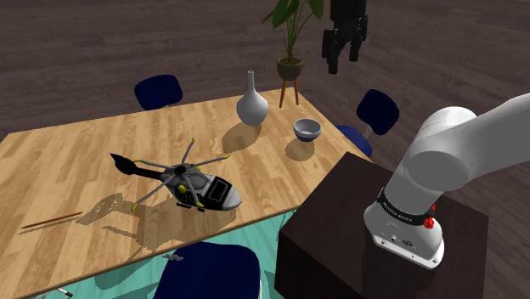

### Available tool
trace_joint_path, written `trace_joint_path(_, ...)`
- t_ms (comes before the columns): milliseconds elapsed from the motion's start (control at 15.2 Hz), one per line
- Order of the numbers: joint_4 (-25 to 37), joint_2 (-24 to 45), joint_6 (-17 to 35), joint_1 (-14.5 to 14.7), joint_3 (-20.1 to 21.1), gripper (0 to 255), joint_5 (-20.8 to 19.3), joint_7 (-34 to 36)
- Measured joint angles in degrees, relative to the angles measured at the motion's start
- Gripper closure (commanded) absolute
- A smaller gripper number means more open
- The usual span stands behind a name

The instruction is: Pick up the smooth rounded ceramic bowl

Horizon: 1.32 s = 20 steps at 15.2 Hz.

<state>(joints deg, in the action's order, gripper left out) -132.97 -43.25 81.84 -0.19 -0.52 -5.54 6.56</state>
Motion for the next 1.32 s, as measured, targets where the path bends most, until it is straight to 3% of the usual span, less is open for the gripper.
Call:
trace_joint_path(132, -0.70, 0.25, 0.94, -0.07, -0.17, 0, -0.14, -0.05)
trace_joint_path(462, -5.86, 3.50, 9.72, -1.05, -2.40, 0, -1.96, -1.16)
trace_joint_path(858, -9.95, 11.23, 22.14, -2.44, -5.46, 0, -4.22, -2.44)
trace_joint_path(1320, -10.32, 23.98, 36.12, -3.81, -8.77, 0, -5.90, -3.85)
